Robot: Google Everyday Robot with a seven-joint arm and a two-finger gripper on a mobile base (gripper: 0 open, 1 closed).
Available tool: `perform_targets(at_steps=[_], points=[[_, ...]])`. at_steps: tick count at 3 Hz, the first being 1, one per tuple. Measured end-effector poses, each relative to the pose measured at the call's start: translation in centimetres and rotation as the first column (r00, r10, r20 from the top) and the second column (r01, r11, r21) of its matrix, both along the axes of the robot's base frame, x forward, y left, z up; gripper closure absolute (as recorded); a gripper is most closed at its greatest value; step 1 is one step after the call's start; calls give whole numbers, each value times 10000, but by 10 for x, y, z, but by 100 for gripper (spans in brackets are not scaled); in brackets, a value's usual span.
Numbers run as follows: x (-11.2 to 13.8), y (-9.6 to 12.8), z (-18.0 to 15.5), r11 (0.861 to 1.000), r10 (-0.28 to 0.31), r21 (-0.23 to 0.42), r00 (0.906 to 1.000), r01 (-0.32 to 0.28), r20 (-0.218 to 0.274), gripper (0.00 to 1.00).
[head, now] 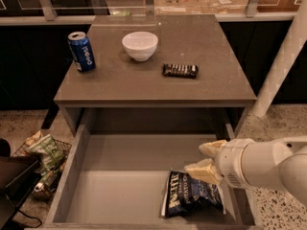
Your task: Place blue chip bag into top drawer
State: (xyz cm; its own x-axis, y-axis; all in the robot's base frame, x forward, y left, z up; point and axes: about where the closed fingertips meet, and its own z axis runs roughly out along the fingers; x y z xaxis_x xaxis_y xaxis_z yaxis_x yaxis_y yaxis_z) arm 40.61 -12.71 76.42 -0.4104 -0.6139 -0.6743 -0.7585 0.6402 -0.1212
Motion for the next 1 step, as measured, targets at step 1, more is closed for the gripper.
perform_targets(at_steps=[1], points=[[0, 0, -1, 10000, 6, -19, 10000, -6, -25, 0]])
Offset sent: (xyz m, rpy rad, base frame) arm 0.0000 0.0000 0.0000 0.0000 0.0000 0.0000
